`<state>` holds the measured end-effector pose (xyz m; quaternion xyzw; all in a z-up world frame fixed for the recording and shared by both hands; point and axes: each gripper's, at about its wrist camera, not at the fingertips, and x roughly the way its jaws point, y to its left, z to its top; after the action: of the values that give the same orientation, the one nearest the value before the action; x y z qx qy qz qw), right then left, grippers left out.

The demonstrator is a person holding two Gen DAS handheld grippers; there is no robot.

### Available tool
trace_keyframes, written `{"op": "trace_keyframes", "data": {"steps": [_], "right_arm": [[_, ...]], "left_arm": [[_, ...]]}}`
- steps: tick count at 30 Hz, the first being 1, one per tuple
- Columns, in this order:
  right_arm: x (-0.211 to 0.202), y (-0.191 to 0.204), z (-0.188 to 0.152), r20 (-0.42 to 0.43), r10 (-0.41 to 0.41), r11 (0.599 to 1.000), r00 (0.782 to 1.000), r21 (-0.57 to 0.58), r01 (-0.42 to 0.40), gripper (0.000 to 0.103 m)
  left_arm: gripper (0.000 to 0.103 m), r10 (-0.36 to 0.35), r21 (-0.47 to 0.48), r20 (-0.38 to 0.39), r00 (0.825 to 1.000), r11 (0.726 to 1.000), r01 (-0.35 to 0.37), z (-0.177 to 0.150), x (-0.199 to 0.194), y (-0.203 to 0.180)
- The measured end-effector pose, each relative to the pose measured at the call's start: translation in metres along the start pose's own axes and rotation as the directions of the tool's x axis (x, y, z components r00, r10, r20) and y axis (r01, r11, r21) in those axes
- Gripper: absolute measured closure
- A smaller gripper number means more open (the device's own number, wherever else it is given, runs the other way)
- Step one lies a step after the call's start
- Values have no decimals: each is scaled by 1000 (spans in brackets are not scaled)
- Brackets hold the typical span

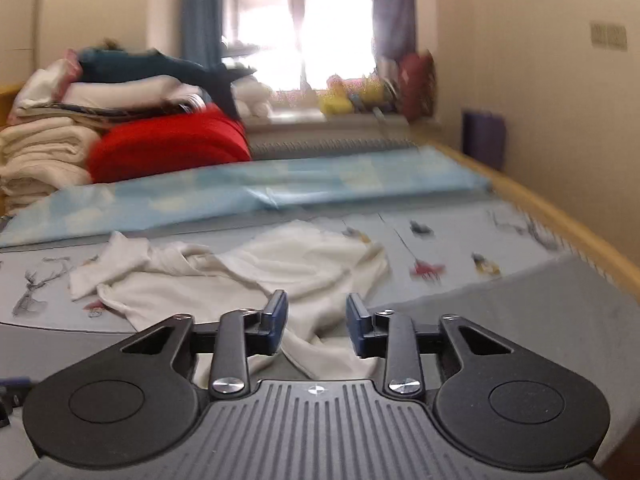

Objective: Fold small clothes
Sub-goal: 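Lower both grippers onto the white shirt and pinch its fabric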

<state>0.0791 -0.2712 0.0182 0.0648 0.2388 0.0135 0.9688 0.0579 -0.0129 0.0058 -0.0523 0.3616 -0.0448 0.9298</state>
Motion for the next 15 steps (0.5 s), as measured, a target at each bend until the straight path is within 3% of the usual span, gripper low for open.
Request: {"op": "trace_keyframes", "data": {"steps": [2,4,6,10,15], "right_arm": [[8,-4,2,-24,8,1000,1000,-2,-8,70],[24,-7,1,-69,4,1000,998,-11,-5,70],[32,-7,-1,-95,-5,1000,995,-24,2,70],[28,-1,2,-92,-15,998,996,-57,10,70],[37,3,2,-142,-13,995,990,-95,0,69]], "left_arm": [[94,-34,65,2,999,997,34,17,19,-8],[94,-36,141,58,998,990,28,33,37,-20],[94,-60,165,56,997,985,50,48,63,-27],[94,-103,63,-56,993,992,106,53,122,-22],[90,-128,11,-161,979,991,131,52,184,-31]]}}
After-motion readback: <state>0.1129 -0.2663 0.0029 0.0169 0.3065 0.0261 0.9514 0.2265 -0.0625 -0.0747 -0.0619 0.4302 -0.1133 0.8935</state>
